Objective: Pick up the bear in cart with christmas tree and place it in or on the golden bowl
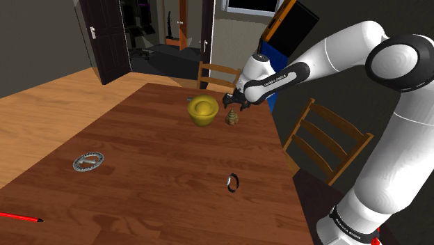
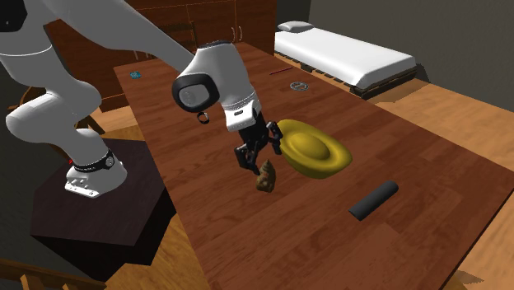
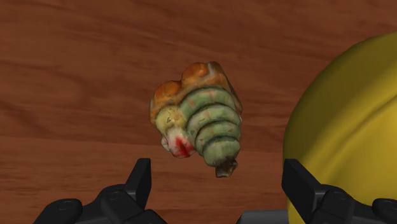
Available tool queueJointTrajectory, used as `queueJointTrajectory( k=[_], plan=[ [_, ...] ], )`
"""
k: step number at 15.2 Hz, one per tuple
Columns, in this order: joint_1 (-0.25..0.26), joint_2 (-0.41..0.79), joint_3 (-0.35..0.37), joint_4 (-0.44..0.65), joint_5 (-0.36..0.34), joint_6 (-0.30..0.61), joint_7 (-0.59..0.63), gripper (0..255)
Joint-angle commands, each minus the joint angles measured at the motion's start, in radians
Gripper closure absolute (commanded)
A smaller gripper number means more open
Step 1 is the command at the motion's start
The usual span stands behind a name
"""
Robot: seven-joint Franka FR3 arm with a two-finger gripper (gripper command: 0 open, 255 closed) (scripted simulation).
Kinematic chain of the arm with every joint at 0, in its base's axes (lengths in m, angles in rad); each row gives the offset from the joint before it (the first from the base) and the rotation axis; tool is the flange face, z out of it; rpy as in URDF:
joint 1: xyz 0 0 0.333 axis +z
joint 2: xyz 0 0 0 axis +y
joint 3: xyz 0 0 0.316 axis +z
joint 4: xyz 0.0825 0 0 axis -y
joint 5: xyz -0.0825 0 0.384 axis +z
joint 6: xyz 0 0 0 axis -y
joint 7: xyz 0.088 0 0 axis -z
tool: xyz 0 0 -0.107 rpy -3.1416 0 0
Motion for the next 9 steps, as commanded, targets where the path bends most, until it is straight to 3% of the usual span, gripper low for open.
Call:
queueJointTrajectory(
  k=[1,5,6,9],
  plan=[
    [0.0,0.002,0.0,0.001,-0.001,0.001,0.001,0],
    [0.0,0.002,0.0,0.001,-0.001,0.001,0.001,0],
    [0.0,0.002,0.0,0.001,-0.001,0.001,0.001,255],
    [0.0,0.002,0.0,0.001,-0.001,0.001,0.001,255]
  ],
)
